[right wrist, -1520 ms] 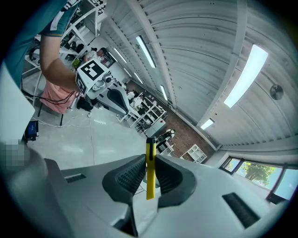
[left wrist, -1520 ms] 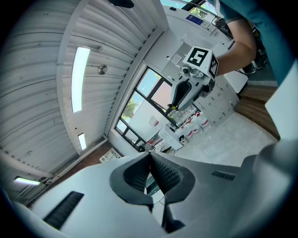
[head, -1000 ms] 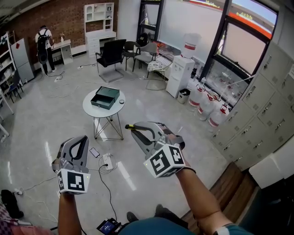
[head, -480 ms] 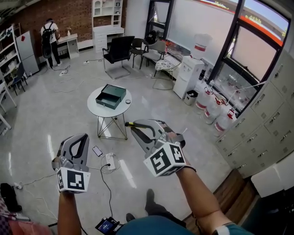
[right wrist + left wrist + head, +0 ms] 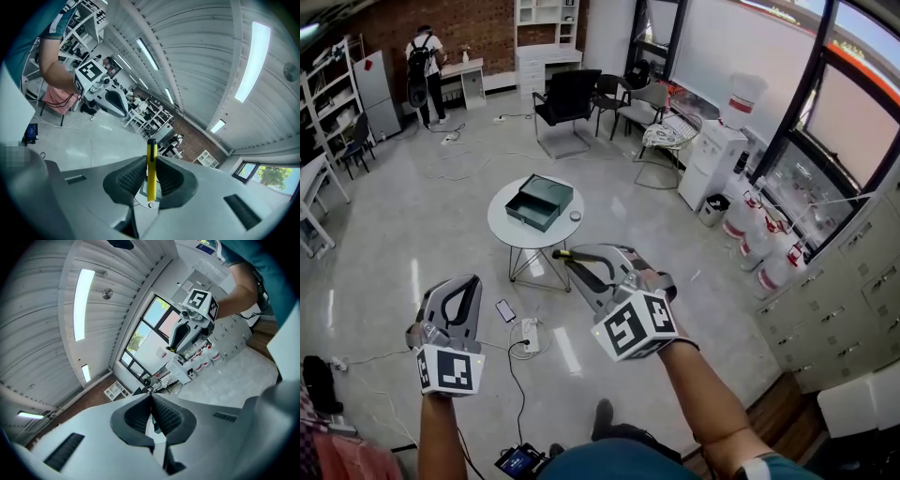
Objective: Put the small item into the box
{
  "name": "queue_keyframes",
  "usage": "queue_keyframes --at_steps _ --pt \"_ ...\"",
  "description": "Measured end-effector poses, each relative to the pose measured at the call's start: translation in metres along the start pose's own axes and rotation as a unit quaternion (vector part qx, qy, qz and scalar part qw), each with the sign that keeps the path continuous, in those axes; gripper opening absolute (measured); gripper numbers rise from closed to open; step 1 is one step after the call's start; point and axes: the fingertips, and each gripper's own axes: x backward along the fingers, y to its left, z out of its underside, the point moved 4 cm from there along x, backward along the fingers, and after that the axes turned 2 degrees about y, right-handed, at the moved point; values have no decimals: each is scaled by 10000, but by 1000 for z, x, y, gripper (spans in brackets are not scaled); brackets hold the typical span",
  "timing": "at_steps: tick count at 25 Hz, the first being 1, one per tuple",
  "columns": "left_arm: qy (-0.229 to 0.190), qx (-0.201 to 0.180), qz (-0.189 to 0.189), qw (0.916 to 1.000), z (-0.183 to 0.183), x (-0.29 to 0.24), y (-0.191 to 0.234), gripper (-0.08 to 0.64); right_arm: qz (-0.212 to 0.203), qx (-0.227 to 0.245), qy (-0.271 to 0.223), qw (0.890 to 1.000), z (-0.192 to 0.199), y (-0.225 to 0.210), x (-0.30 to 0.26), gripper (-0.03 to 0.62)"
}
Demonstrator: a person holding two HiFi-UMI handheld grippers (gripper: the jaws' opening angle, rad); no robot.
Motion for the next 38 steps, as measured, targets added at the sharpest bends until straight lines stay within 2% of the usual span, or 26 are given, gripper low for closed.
queue_keyframes --at_steps 13,20,29,38 --pt "417 -33 -200 9989 -29 -126 1 18 -264 -56 -427 9987 87 -98 -50 80" --pt "440 -138 -118 9989 -48 -179 -3 18 -209 -222 -463 9985 130 -135 -58 80" --pt "-37 -131 230 9996 -26 -265 24 18 112 -382 9 9992 163 -172 -100 80" --pt "-596 -264 634 9959 17 -344 94 18 489 -586 480 9959 157 -207 -183 80"
